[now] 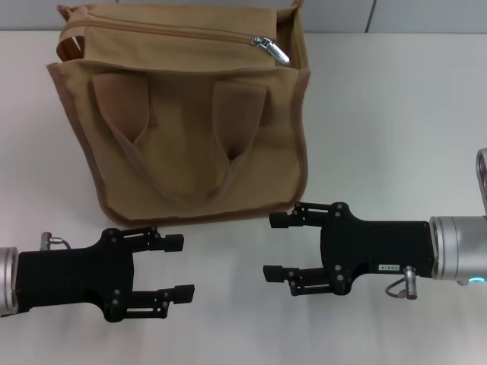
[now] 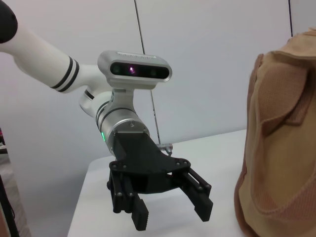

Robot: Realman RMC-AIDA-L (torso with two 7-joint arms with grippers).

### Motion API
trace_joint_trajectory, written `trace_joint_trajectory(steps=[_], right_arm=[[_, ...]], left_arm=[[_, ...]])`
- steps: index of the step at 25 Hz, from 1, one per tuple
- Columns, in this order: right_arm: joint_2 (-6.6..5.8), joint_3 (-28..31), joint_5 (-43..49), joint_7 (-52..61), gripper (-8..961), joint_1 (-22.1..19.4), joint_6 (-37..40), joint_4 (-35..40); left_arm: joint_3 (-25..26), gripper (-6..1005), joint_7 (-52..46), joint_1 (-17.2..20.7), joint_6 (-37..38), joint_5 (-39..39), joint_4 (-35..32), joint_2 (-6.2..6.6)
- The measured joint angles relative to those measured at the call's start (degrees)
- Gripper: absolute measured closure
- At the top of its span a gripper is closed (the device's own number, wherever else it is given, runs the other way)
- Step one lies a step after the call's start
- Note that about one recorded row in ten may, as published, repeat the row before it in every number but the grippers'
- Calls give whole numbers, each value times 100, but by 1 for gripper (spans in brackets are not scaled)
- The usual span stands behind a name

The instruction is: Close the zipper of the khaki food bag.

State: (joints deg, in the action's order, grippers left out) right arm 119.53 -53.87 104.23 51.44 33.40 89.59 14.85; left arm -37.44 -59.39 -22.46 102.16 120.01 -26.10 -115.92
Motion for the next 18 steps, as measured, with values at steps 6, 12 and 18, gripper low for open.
trace_joint_trajectory(steps=[6, 12, 18], right_arm=[[0, 7, 0, 4, 183, 3, -11, 0], [3, 9, 0, 6, 183, 46, -15, 0], [9, 9, 0, 7, 183, 61, -7, 0]], left_arm=[[0, 227, -2, -12, 15, 6, 0, -1], [0, 227, -2, -22, 35, 6, 0, -1], [0, 227, -8, -22, 40, 5, 0, -1]])
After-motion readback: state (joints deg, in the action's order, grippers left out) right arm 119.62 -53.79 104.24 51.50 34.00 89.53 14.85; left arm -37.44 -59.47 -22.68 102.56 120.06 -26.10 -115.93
